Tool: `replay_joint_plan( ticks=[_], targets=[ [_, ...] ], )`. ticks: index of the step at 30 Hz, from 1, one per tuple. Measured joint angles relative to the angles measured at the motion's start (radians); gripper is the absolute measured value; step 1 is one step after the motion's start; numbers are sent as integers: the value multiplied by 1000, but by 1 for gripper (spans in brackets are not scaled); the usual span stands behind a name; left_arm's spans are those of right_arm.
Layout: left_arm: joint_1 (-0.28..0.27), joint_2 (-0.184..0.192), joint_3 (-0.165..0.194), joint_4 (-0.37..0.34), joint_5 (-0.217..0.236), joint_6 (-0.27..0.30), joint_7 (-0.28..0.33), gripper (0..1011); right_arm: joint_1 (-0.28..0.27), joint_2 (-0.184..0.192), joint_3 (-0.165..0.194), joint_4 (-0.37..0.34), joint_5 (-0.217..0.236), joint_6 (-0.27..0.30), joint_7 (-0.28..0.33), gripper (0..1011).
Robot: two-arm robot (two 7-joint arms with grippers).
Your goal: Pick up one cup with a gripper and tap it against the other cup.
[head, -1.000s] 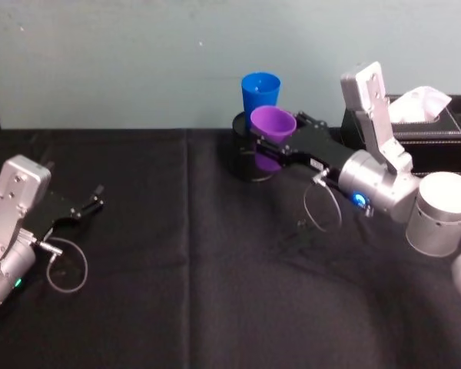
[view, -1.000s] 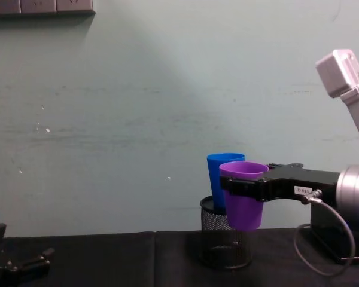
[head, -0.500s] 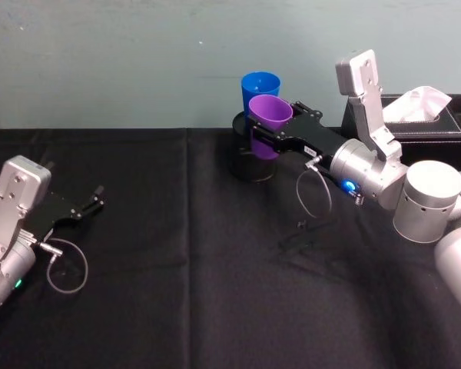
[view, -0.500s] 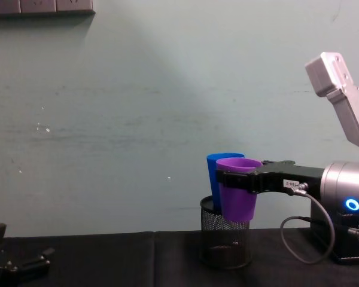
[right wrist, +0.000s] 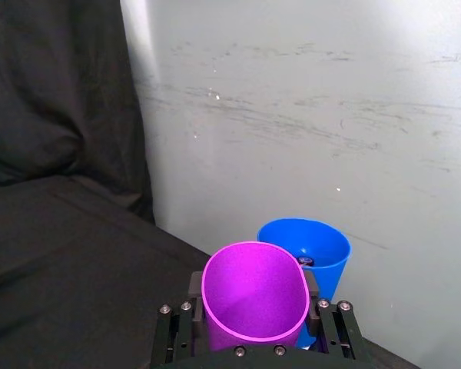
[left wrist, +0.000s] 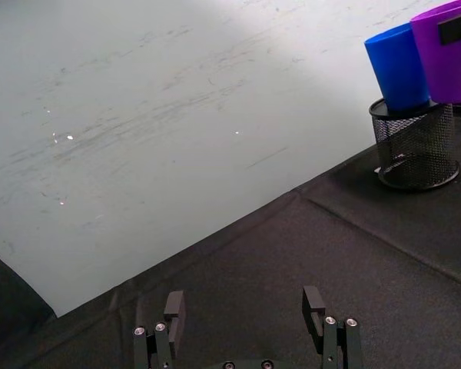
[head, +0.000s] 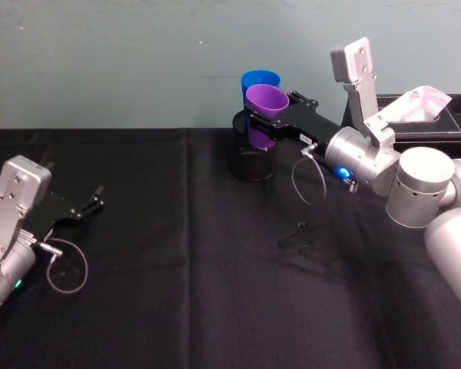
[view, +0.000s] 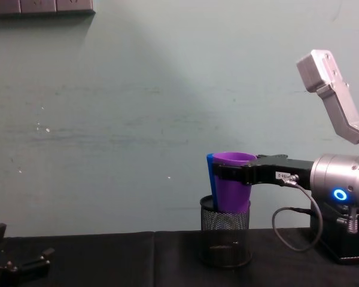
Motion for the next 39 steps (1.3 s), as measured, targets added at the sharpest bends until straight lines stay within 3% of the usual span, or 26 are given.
replay_joint_plan(
  ticks=[18,39],
  targets=[
    [0,0,0,0,0,0,0,1000,69,-35,15,116,-9,-24,30,723],
    [0,0,0,0,0,0,0,1000,71,-35,16,118,-9,-23,32,723]
  ],
)
